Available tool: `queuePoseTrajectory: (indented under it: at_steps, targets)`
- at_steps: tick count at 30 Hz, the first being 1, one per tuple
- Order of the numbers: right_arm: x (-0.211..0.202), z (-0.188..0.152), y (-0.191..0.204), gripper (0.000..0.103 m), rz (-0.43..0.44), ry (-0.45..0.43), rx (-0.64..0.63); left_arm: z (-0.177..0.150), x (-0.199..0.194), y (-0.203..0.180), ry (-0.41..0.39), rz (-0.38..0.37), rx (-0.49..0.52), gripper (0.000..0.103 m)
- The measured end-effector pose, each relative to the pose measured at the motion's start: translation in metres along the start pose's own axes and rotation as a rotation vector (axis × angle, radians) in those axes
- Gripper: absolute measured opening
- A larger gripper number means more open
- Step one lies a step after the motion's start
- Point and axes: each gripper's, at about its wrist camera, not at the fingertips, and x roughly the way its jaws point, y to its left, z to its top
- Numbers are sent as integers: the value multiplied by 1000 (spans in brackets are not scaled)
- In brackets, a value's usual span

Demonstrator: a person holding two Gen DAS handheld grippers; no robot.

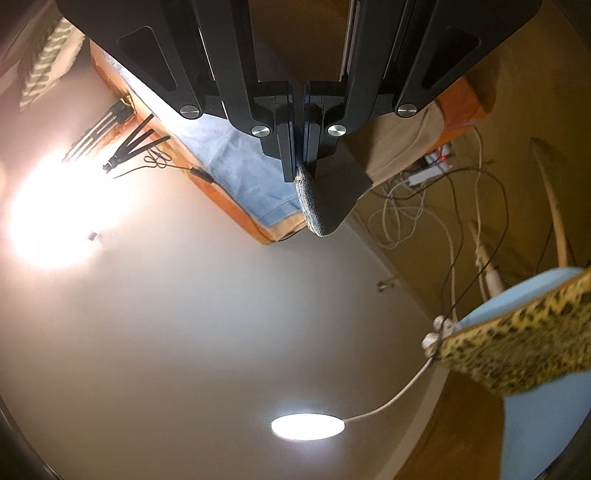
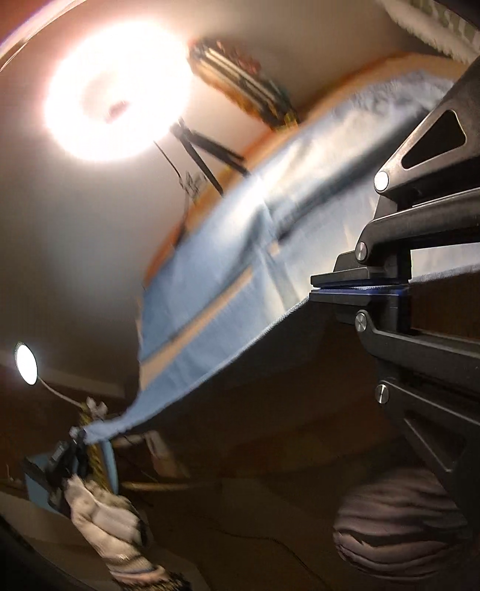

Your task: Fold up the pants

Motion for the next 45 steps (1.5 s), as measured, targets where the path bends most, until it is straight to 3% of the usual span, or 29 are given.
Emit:
queuePoseTrajectory:
  at_steps: [9, 15, 25, 34, 38, 42, 45]
  targets:
    - [-13, 38, -54, 0, -199, -58, -45, 20, 12, -55, -35, -35, 79, 2]
    - [19, 61, -99, 0, -265, -45, -84, 34, 56, -94, -34, -16, 121, 2]
    - [133, 78, -184, 0, -205, 64, -74, 36, 182, -145, 23, 87, 230, 2]
    - [256, 53, -224, 0, -214, 180, -65, 4, 305, -168, 113, 174, 319, 2]
    - [292, 42, -235, 0, -207, 219, -64, -9, 335, -173, 137, 205, 356, 2]
    - [306, 35, -236, 0, -243, 231, -70, -10, 354, -170, 172, 202, 359, 2]
    - [306, 32, -247, 0, -214, 230, -13, -9, 364, -168, 178, 219, 371, 6]
